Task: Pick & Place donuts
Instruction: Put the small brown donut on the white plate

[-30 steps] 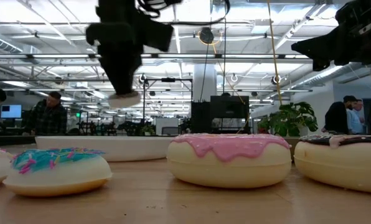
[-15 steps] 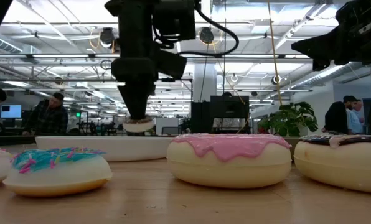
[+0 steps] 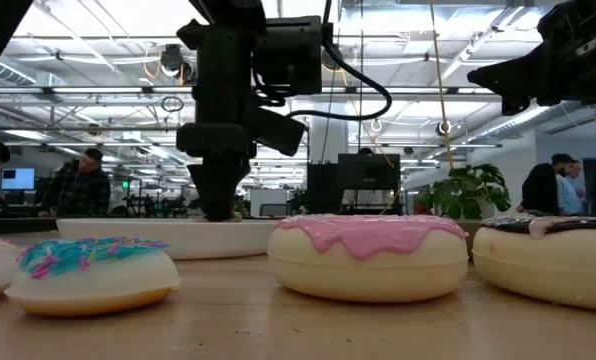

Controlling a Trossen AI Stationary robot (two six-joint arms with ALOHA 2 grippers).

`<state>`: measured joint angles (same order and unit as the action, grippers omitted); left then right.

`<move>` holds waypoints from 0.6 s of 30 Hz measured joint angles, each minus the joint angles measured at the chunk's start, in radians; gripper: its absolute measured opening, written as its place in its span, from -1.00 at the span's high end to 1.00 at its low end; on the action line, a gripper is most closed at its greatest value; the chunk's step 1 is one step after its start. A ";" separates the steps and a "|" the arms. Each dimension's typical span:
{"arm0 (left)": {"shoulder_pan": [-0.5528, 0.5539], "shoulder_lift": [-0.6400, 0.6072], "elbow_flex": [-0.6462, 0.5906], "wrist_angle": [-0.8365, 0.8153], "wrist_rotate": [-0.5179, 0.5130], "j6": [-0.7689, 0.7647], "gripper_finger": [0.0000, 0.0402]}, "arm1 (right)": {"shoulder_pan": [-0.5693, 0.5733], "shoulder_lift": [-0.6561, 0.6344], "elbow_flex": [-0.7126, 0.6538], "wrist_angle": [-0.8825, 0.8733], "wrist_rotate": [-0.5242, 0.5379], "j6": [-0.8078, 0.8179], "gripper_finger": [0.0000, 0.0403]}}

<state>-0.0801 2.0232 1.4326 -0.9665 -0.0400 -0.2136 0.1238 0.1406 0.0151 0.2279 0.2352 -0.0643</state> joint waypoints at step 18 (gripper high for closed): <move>-0.015 -0.032 0.000 -0.013 -0.023 -0.017 -0.08 | 0.000 0.001 0.000 -0.001 0.000 -0.005 1.00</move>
<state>-0.0952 1.9913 1.4330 -0.9799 -0.0626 -0.2304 0.1238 0.1417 0.0151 0.2273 0.2348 -0.0698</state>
